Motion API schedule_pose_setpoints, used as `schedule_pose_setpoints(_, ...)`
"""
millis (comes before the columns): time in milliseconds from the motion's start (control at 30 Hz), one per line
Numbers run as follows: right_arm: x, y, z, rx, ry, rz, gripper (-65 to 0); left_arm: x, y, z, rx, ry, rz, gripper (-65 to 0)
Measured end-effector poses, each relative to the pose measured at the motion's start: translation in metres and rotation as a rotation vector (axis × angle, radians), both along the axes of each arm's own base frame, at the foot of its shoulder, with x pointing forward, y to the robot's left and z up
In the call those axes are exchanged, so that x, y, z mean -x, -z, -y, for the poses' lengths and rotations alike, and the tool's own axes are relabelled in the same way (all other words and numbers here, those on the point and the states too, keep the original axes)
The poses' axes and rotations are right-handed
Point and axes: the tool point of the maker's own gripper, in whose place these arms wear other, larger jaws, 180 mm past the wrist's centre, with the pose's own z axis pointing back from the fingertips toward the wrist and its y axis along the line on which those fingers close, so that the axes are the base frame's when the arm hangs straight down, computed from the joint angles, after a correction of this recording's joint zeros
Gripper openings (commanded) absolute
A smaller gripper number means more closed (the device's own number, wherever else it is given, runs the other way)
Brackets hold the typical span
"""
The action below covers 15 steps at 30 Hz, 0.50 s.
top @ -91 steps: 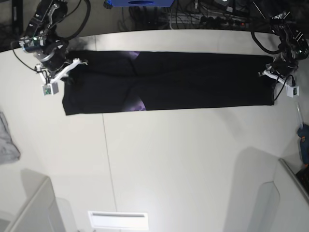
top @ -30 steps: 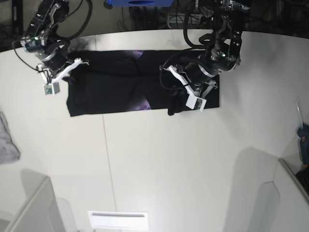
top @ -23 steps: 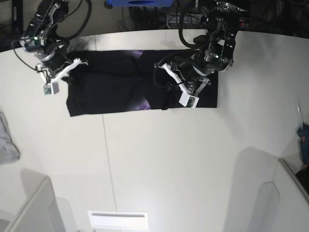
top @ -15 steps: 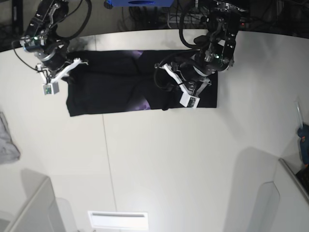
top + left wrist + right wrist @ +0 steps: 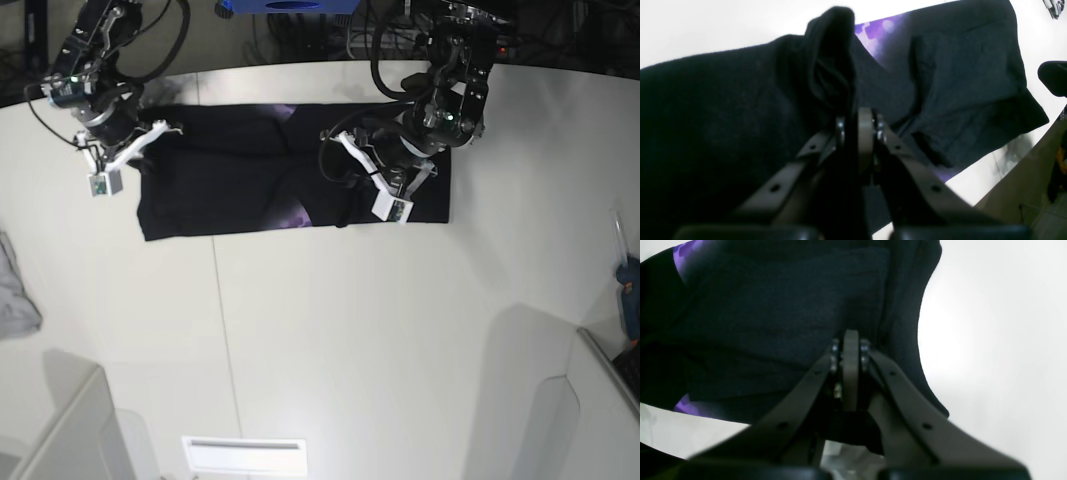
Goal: Fold the T-shirt properly
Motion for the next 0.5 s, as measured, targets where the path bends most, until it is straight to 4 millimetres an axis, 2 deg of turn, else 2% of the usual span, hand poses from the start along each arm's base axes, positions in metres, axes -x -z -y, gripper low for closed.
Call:
schedule_pose_setpoints(133, 0.000, 0.000, 0.000, 0.000, 0.000, 0.000, -65.0, 0.000, 0.000, 0.000, 0.000, 0.000, 0.000, -31.4)
schedule_pose_setpoints(233, 0.000, 0.000, 0.000, 0.000, 0.000, 0.000, -65.0, -0.002, -0.001, 0.001, 0.004, 0.000, 0.004, -22.2)
schedule_pose_setpoints(433, 0.000, 0.000, 0.000, 0.000, 0.000, 0.001, -65.0, -0.011, -0.008, 0.012, 0.037, -0.010, 0.021, -20.4)
schedule_pose_setpoints(500, 0.000, 0.000, 0.000, 0.000, 0.000, 0.000, -65.0, -0.011, -0.009, 0.012, 0.040, -0.010, 0.023, -23.2)
